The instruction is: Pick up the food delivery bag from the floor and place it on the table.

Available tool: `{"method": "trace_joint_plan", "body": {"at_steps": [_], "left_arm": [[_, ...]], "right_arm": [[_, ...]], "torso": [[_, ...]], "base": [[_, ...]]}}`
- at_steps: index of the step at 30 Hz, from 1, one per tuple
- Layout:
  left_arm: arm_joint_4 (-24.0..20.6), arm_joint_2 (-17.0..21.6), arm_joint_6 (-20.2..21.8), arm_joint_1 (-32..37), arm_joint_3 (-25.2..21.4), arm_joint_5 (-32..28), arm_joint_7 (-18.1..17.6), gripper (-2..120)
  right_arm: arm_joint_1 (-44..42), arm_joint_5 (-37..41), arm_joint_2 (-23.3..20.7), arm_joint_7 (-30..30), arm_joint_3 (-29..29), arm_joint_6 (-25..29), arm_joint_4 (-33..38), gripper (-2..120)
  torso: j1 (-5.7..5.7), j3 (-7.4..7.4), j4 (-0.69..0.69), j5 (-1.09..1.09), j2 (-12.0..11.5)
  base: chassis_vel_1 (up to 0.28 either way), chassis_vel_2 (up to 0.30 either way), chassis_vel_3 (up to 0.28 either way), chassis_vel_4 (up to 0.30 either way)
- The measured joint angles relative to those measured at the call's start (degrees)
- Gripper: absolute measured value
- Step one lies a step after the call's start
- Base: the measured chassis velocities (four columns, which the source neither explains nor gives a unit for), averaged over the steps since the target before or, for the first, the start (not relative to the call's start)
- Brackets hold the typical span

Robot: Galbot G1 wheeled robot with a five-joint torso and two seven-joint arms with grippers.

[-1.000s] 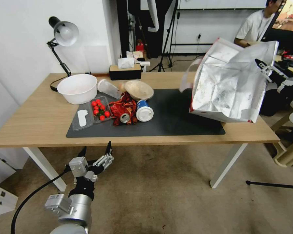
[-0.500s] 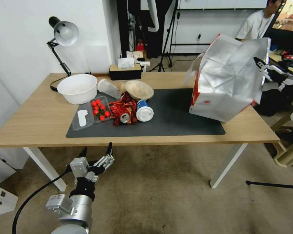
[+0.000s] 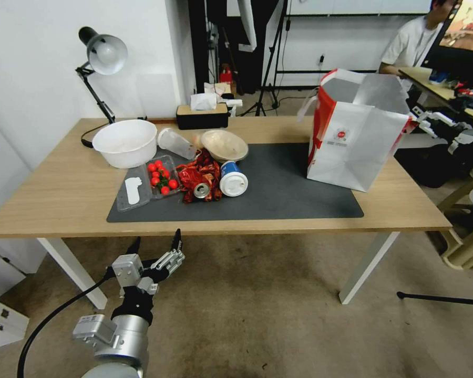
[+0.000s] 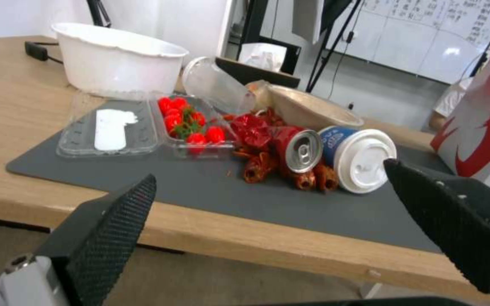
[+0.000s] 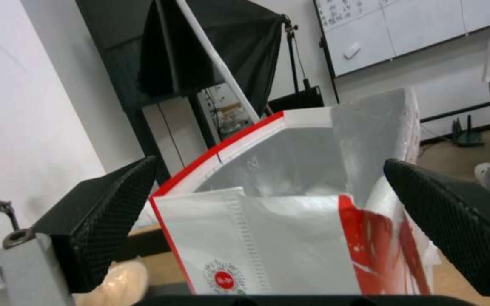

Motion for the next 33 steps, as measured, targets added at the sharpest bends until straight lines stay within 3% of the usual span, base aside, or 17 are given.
{"method": "trace_joint_plan", "body": {"at_steps": [10,21,33], "left_arm": [[-0.01,0.72,0.17,-0.60,-1.59,-0.16,1.40,100],[1.35,1.59,-1.52,-0.95,-3.71,0.70,3.42,100],[4.58,2.63,-3.10,-0.88,-3.99,2.91,4.08,100]], "right_arm": [[-5.58,-14.45,1.23,-1.08,2.18,2.01,3.24,100],[-17.57,-30.49,10.22,-2.26,1.19,8.21,9.30,100],[-29.20,-39.80,19.17,-2.82,0.87,14.83,12.03,100]], "torso": [[0.00,0.00,0.00,-0.01,0.00],[0.00,-0.01,-0.01,-0.01,0.00],[0.00,-0.01,0.00,-0.01,0.00]], "base": [[0.000,0.000,0.000,0.000],[0.000,0.000,0.000,0.000],[0.000,0.000,0.000,0.000]]}}
